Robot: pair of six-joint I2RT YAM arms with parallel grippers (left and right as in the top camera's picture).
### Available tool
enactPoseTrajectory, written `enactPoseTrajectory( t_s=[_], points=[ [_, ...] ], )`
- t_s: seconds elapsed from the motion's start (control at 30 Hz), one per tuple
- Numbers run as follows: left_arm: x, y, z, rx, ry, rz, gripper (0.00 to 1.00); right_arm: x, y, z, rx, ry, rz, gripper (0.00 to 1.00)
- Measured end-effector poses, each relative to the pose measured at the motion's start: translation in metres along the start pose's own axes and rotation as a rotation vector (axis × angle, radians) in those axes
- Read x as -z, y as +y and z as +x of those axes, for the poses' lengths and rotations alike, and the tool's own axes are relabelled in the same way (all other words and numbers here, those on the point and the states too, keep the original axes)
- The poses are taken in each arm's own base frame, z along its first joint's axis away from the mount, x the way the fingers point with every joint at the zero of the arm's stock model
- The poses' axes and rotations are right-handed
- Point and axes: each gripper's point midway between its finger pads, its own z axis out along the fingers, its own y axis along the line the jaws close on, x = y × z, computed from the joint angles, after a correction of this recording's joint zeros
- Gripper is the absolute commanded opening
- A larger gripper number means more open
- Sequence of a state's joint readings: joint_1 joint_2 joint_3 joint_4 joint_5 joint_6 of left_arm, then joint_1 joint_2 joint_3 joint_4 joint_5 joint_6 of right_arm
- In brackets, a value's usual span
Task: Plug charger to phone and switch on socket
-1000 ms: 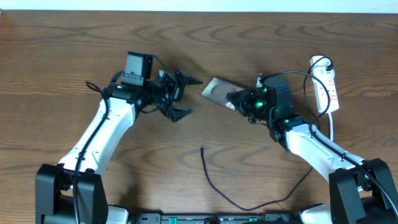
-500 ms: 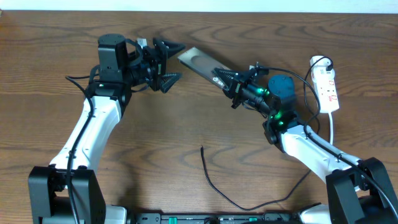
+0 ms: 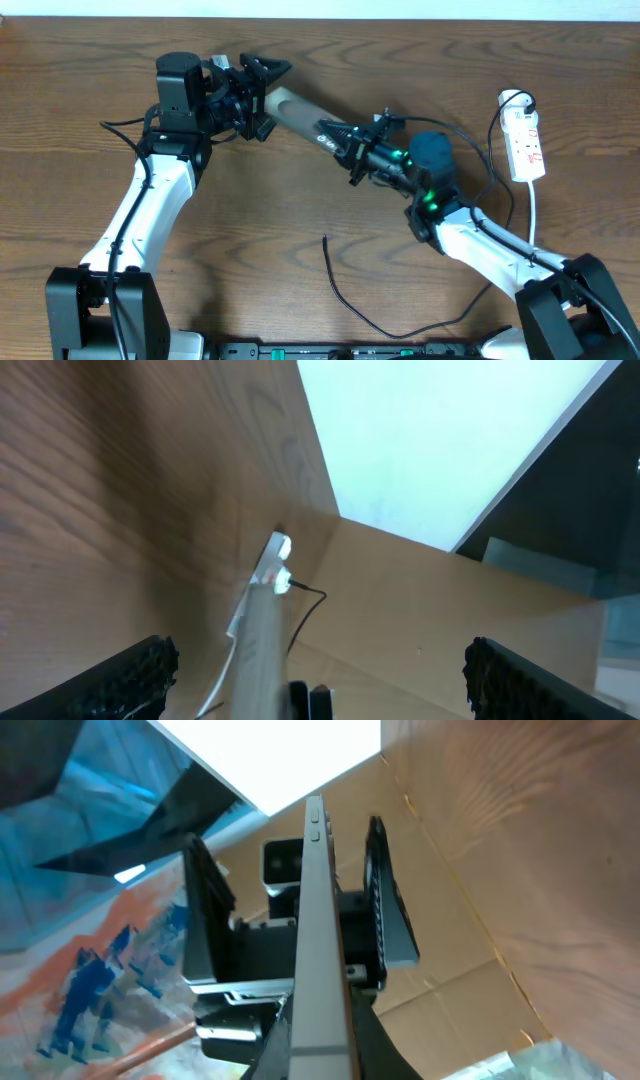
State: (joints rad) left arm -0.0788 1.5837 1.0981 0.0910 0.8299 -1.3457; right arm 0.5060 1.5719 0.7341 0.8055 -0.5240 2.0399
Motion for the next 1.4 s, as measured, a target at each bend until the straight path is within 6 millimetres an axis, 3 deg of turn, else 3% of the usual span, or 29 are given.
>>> enactPoseTrajectory(
  t_s=[0.13, 0.23, 0.37, 0.67, 0.97, 1.17, 1.4],
  points=[
    [0.000, 0.000, -0.001, -0.080, -0.003, -0.001, 0.90, -0.007, -0.005, 0.009, -0.001, -0.013, -0.005, 0.01],
    [0.000, 0.000, -0.001, -0.105, -0.006, -0.002, 0.81, -0.009, -0.005, 0.010, 0.000, -0.034, -0.016, 0.01],
    [0.000, 0.001, 0.000, -0.139, -0.004, -0.005, 0.79, -0.011, -0.005, 0.010, 0.000, -0.053, -0.025, 0.01],
    [-0.003, 0.002, -0.001, -0.155, -0.021, -0.013, 0.63, -0.012, -0.004, 0.008, 0.001, -0.080, -0.040, 0.01],
    [-0.009, 0.002, 0.012, -0.121, 0.015, -0.017, 0.36, -0.012, 0.001, 0.004, 0.006, -0.117, -0.073, 0.01],
    [-0.009, 0.003, 0.012, -0.113, 0.015, -0.020, 0.09, -0.012, 0.004, 0.004, 0.010, -0.118, -0.085, 0.01],
    [-0.009, 0.004, 0.012, -0.101, 0.012, -0.024, 0.07, -0.012, 0.005, 0.004, 0.020, -0.120, -0.090, 0.01]
  ],
)
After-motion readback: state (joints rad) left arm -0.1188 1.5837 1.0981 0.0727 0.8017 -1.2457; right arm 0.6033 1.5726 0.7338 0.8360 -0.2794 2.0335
